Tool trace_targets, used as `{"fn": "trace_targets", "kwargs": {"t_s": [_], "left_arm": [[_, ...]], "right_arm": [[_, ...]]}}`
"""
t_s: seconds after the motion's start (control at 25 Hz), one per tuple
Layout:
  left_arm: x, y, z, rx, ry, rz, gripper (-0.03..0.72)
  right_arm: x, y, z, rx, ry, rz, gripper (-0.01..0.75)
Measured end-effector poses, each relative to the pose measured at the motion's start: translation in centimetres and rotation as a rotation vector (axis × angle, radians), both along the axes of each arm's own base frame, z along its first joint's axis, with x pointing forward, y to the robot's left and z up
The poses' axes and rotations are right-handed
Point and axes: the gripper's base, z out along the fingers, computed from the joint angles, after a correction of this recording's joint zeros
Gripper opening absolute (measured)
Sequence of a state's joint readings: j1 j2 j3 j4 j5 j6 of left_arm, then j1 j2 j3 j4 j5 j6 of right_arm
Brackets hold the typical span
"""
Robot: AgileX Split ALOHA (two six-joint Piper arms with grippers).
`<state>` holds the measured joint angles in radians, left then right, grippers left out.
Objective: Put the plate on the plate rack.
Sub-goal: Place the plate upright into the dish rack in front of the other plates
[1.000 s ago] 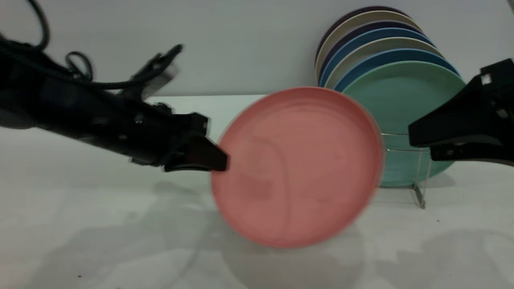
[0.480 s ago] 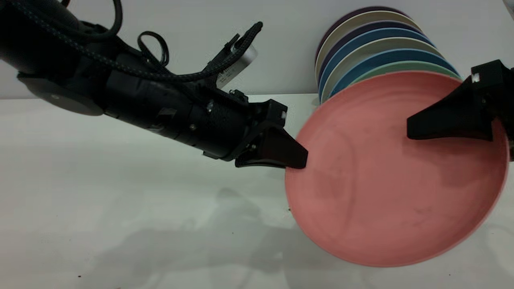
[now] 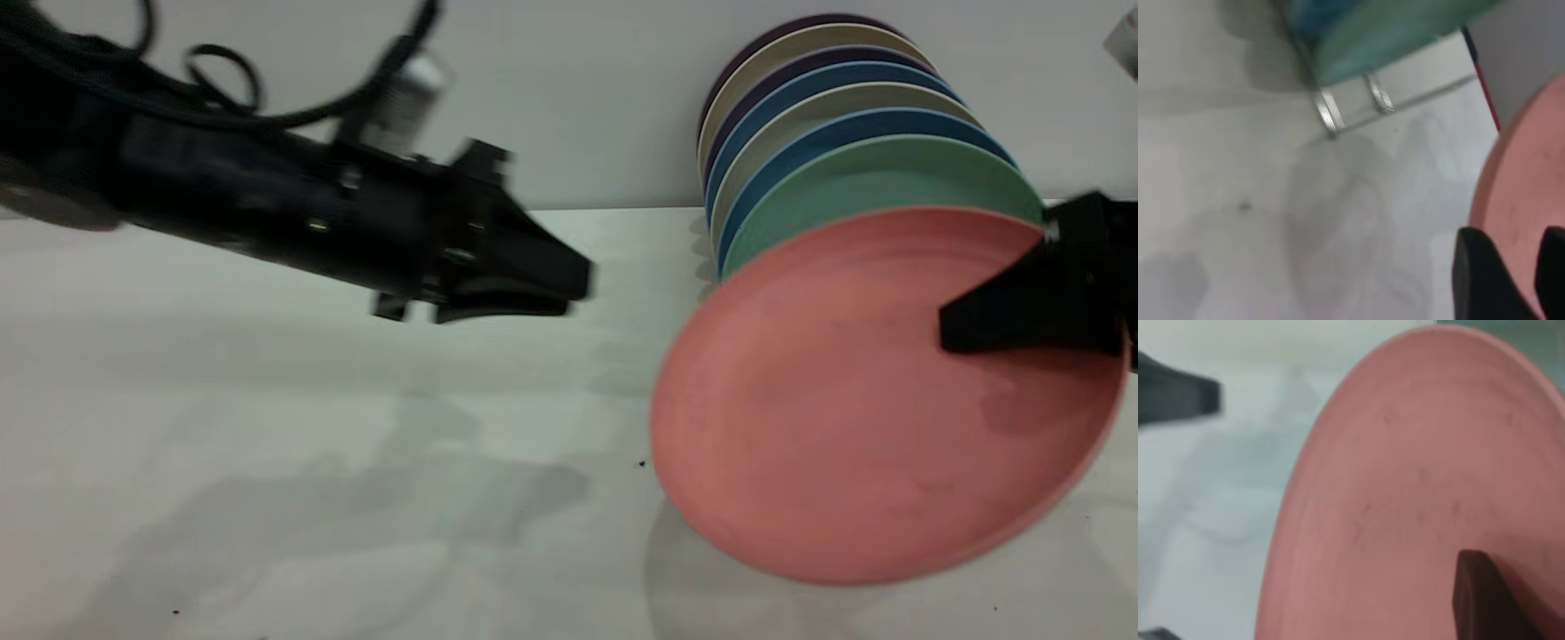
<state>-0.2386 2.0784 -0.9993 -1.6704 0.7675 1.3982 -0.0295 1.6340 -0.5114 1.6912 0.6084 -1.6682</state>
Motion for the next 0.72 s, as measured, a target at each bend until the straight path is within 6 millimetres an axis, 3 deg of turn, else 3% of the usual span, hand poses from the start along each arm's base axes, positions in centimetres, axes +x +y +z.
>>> {"fn": "trace_targets", "kwargs": {"t_s": [0.16, 0.32, 0.48, 0.72], "left_arm": [[0.9, 3.5, -0.3, 0.036, 0.027, 0.046, 0.377], [1.0, 5.7, -0.7, 0.076, 0.052, 0.050, 0.413], [1.0, 6.5, -0.8, 0.093, 0.055, 0.046, 0.418], [1.0, 6.6, -0.9, 0.104, 0.054, 0.053, 0.418]], "right_arm": [[-0.1, -0.4, 0.6, -0.114, -0.075, 0.064, 0.184], [-0.6, -0.5, 2.0, -0.239, -0.218, 0.210, 0.184], [-1.1, -0.4, 3.7, -0.386, -0.405, 0.395, 0.184], [-0.5, -0.4, 5.5, -0.504, -0.518, 0.584, 0.184]]}}
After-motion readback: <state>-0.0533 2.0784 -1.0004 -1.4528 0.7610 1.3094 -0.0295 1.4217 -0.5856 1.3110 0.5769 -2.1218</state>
